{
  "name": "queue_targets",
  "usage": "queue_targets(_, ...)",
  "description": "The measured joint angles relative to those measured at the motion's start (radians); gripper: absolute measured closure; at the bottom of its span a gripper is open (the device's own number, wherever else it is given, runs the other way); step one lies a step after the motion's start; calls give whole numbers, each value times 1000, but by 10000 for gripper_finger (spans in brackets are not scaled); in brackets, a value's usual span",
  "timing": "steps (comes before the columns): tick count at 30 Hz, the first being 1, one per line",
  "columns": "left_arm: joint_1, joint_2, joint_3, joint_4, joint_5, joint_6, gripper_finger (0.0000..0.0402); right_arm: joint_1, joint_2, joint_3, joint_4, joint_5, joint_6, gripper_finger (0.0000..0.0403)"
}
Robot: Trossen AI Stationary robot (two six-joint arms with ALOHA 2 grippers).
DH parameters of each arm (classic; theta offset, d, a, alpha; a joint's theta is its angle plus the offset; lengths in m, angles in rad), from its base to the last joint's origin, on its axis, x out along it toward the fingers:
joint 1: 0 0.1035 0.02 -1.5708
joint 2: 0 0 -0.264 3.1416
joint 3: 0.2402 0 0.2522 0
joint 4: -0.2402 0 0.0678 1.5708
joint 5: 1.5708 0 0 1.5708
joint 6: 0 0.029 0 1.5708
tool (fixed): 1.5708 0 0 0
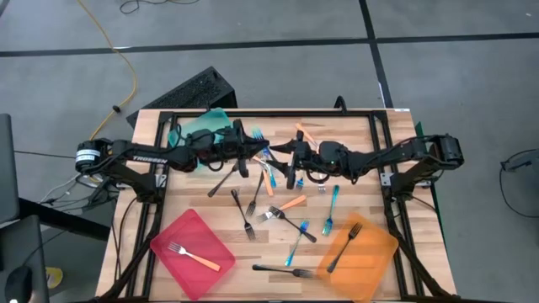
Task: Sort silverware by color (type)
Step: Put the blue fork into the blue bin
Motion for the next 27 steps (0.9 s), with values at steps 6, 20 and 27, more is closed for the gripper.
queue_targets(6,54,-21,44,-161,-23,13,401,-13,0,0,-41,1,0,160)
queue_targets(20,81,-23,385,-1161,-608,106,401,-13,0,0,-167,3,42,161)
queue_targets(27,215,-23,418,-1520,-621,-37,401,-13,0,0,-172,4,48,161)
